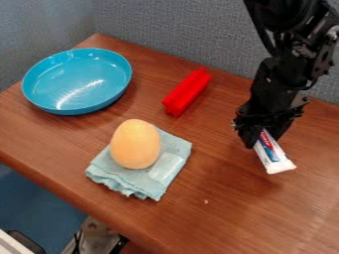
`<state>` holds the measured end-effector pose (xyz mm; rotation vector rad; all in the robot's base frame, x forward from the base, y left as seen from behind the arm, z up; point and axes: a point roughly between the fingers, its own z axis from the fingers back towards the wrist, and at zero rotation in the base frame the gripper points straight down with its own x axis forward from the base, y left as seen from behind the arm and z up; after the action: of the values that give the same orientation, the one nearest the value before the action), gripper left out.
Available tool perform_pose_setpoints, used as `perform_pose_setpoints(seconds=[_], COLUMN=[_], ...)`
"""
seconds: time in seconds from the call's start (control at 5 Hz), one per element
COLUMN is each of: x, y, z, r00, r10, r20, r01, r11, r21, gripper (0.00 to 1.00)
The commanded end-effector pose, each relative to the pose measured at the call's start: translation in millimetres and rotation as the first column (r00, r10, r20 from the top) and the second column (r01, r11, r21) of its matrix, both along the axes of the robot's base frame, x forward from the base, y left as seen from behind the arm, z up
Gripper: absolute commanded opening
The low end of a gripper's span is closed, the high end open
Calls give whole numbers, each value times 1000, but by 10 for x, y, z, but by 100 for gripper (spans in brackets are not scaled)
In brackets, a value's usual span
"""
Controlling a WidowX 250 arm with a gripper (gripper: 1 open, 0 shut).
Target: Put the toothpaste on the blue plate
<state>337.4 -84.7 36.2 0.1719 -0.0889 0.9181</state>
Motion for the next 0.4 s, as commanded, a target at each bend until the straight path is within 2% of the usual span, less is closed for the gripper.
perform_pose_setpoints(seconds=[0.0,0.2], x=[92,87], y=[80,127], z=[374,447], r00=[996,996], r10=[23,24], r20=[85,84], r01=[-20,-21], r11=[999,999], r21=[-35,-39], gripper=[0,0])
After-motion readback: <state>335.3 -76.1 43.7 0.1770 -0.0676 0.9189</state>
